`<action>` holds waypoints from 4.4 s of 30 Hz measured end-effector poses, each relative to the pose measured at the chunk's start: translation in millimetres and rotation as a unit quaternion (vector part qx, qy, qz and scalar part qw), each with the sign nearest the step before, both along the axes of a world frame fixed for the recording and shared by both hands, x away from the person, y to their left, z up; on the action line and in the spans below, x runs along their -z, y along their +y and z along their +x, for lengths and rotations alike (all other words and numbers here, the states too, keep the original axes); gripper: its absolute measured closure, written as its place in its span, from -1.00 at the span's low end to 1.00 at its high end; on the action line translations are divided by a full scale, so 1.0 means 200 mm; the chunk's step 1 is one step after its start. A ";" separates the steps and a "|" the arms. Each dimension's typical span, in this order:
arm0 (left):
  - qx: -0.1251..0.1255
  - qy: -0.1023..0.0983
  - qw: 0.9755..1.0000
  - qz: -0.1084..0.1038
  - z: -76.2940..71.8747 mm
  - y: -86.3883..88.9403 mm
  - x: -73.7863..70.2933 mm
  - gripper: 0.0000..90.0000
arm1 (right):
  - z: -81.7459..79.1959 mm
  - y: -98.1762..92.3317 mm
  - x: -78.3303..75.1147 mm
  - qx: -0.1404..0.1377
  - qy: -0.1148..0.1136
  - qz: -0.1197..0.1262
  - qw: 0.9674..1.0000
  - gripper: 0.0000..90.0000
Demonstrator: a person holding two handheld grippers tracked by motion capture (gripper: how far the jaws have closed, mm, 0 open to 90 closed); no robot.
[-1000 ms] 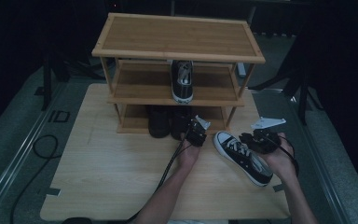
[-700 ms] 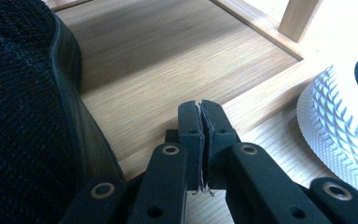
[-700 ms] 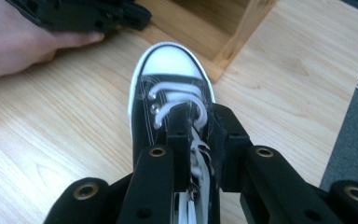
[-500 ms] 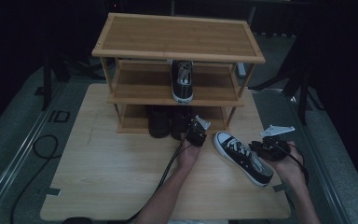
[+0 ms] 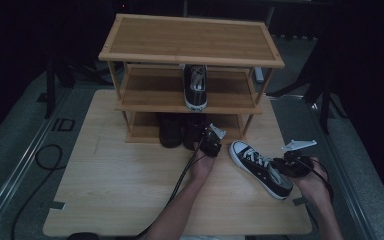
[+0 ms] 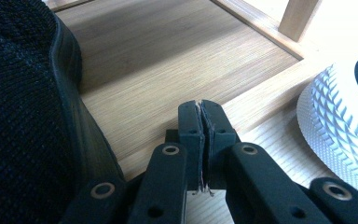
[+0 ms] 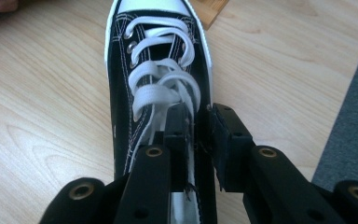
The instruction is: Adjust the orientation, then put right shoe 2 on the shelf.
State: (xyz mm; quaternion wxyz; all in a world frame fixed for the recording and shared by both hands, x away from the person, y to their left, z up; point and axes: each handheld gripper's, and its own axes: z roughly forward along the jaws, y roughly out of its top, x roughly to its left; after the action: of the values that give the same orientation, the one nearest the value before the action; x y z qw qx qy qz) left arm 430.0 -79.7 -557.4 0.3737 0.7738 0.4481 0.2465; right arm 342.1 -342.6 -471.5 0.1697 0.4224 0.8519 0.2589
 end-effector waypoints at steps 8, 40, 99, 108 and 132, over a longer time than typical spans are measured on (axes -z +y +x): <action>0.000 0.000 1.000 0.000 0.00 0.00 0.00 0.95 | 0.00 -0.01 0.03 -0.003 0.018 -0.023 1.000 0.71; 0.000 0.000 1.000 0.002 0.00 0.00 0.00 0.95 | 0.03 -0.02 0.03 -0.033 0.017 0.042 0.998 0.98; 0.000 0.004 1.000 -0.006 0.00 0.01 0.00 0.95 | 0.02 -0.03 -0.44 -0.120 -0.049 0.063 0.990 0.98; -0.003 0.002 1.000 -0.010 0.00 0.00 0.00 0.96 | 0.02 -0.04 -0.52 -0.138 -0.056 0.078 0.986 0.97; -0.002 0.003 1.000 -0.004 0.00 0.00 0.00 0.96 | 0.12 0.13 -0.78 -0.153 -0.083 0.122 0.977 0.97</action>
State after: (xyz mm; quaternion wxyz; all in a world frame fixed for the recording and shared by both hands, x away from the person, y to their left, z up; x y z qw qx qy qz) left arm 430.4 -78.9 -557.3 0.3752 0.7718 0.4520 0.2433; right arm 367.0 -316.6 -316.2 0.1453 0.2813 0.8517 0.4177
